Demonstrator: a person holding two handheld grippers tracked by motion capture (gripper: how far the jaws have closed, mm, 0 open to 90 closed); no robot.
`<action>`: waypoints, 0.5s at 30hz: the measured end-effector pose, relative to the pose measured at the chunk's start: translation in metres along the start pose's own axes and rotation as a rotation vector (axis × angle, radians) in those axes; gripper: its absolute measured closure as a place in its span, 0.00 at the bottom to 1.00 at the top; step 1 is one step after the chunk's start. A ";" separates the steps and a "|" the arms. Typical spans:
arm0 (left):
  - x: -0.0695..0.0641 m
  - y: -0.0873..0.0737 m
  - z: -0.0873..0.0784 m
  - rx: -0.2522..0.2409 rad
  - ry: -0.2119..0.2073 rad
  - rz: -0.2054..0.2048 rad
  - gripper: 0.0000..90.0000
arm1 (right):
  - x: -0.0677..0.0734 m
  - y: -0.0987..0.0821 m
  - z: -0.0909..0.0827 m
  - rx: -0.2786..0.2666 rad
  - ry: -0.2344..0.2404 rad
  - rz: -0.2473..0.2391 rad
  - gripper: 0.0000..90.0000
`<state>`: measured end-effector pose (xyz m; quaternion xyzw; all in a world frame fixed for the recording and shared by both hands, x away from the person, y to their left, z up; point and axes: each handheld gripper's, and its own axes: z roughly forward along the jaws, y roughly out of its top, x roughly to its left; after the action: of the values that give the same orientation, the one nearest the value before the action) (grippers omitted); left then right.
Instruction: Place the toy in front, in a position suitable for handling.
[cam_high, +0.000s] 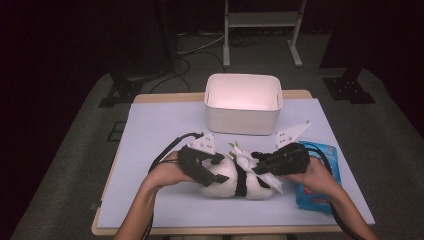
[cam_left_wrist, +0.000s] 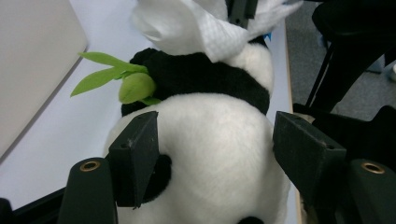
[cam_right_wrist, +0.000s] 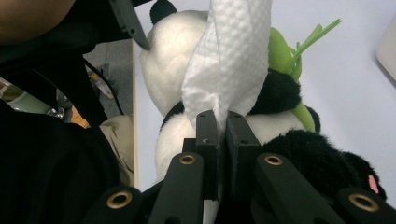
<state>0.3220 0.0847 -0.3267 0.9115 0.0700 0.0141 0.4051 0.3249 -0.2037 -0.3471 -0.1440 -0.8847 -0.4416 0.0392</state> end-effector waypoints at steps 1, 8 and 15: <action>0.001 0.001 0.000 -0.001 -0.001 -0.004 0.36 | 0.000 -0.001 0.000 -0.004 0.004 -0.002 0.94; 0.005 0.010 -0.001 0.018 0.030 -0.032 0.43 | 0.006 -0.004 0.002 -0.014 0.028 -0.018 0.93; 0.013 0.012 0.011 0.073 0.027 -0.100 0.57 | 0.011 -0.003 0.005 -0.012 0.044 -0.031 0.93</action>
<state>0.3374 0.0704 -0.3254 0.9207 0.1213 0.0038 0.3708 0.3135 -0.1992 -0.3503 -0.1209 -0.8831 -0.4506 0.0507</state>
